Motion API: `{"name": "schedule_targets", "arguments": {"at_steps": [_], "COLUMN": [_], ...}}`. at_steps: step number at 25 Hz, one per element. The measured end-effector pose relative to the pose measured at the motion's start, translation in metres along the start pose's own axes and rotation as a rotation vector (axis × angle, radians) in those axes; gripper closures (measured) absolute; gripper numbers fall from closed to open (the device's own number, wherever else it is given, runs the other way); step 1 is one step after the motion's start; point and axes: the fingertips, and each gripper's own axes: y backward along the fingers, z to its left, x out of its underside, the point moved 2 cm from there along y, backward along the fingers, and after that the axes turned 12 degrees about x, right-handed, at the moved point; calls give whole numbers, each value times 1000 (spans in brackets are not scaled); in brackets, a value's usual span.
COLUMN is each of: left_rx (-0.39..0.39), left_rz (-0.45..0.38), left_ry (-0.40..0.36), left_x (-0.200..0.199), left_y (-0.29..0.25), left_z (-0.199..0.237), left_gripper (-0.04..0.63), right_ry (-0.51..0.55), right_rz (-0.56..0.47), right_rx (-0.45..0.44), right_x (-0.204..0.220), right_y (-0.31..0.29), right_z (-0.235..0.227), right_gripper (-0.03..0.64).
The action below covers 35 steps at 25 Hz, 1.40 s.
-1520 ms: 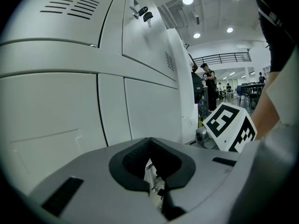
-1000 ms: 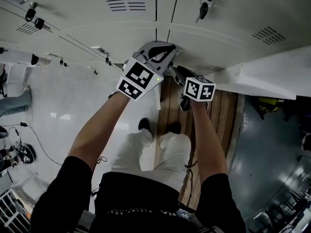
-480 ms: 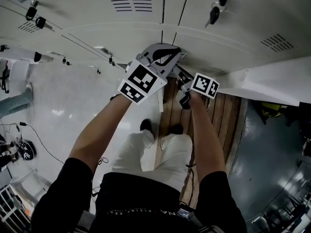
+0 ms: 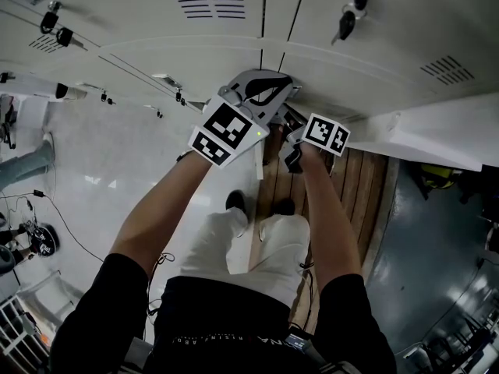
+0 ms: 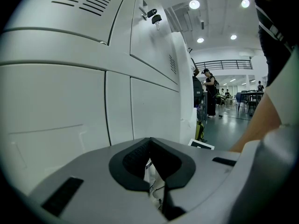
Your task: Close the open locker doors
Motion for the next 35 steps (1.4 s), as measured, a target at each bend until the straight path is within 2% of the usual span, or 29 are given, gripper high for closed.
{"name": "schedule_targets", "arguments": {"at_steps": [15,17,21,23,26,32,35], "left_rx": [6,8,13,10,8,17,15], "left_rz": [33,37,35,32,34,46,45], "left_ry": [6,6,1,3,8,-1,2], "left_x": [-2,-2,-2,-2,-2,-2,-2], "left_y": [1,1,1,1,1,2,2], "left_z": [0,0,-1,0,0,0,0], "left_gripper": [575,575,575,575,575,575,575], "right_ry": [240,216,86,117,181,222,282], "right_rz": [-45,-43,-3,1,-14,-13,-20], "right_rx": [255,261,172,190,261,357,402], "right_x": [1,1,0,-1,-1,-2,-2], "right_y": [0,0,-1,-2,-2,-2,-2], "right_z": [2,2,1,2,2,3,4], "right_gripper": [568,568,572,572,572,574,572]}}
